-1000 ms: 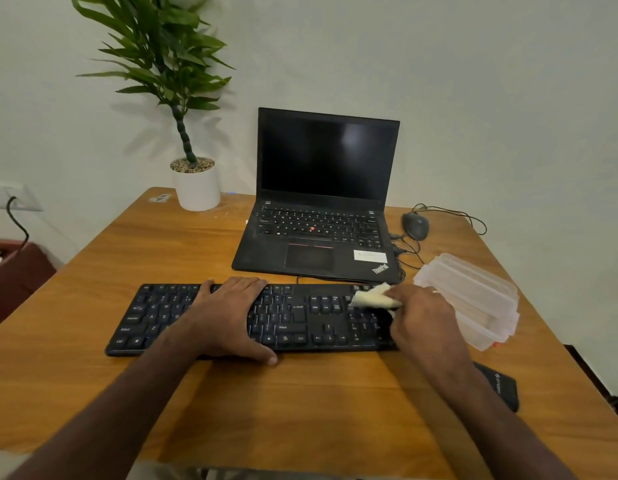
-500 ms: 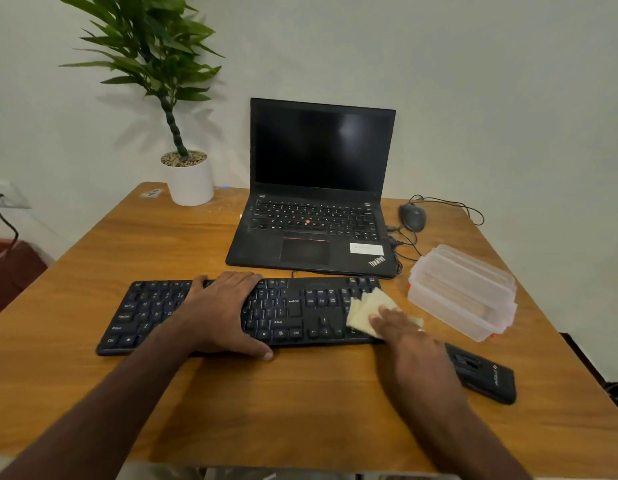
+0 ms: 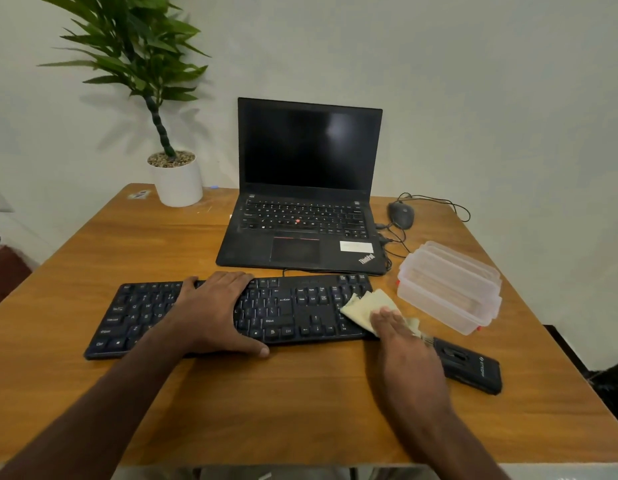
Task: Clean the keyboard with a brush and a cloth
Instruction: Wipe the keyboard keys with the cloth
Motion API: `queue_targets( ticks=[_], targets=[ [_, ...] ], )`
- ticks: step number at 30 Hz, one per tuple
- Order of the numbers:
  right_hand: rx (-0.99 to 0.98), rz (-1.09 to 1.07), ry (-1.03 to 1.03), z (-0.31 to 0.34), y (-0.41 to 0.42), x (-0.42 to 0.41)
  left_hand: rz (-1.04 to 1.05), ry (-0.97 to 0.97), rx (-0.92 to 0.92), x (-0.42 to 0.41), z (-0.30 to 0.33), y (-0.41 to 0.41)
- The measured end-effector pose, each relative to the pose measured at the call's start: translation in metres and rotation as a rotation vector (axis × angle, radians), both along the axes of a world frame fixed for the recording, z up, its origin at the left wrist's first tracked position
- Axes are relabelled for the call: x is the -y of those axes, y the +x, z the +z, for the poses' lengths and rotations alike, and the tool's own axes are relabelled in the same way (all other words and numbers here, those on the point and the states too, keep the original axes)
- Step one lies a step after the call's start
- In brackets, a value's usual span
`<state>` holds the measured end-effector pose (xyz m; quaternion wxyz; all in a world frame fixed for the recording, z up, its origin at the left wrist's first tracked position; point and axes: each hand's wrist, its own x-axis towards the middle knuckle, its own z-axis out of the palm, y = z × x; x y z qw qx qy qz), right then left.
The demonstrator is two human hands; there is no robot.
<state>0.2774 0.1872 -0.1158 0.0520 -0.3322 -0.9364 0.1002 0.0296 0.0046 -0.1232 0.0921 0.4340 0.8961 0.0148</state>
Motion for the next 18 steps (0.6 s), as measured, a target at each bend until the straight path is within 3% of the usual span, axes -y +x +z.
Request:
queue_targets(
  ticks=[4, 11, 15, 18],
  targets=[
    [-0.128, 0.041, -0.033, -0.007, -0.004, 0.015, 0.001, 0.006, 0.009, -0.001, 0.002, 0.001],
    [-0.158, 0.241, -0.085, -0.008, -0.039, 0.052, 0.027, 0.021, -0.021, -0.005, -0.002, 0.007],
    [-0.342, 0.141, -0.184, 0.002, -0.04, 0.04, 0.02, 0.036, -0.002, -0.003, -0.001, 0.007],
    [-0.439, 0.111, -0.098, 0.006, -0.037, 0.024, 0.003, 0.031, 0.012, -0.001, -0.001, 0.005]
  ],
)
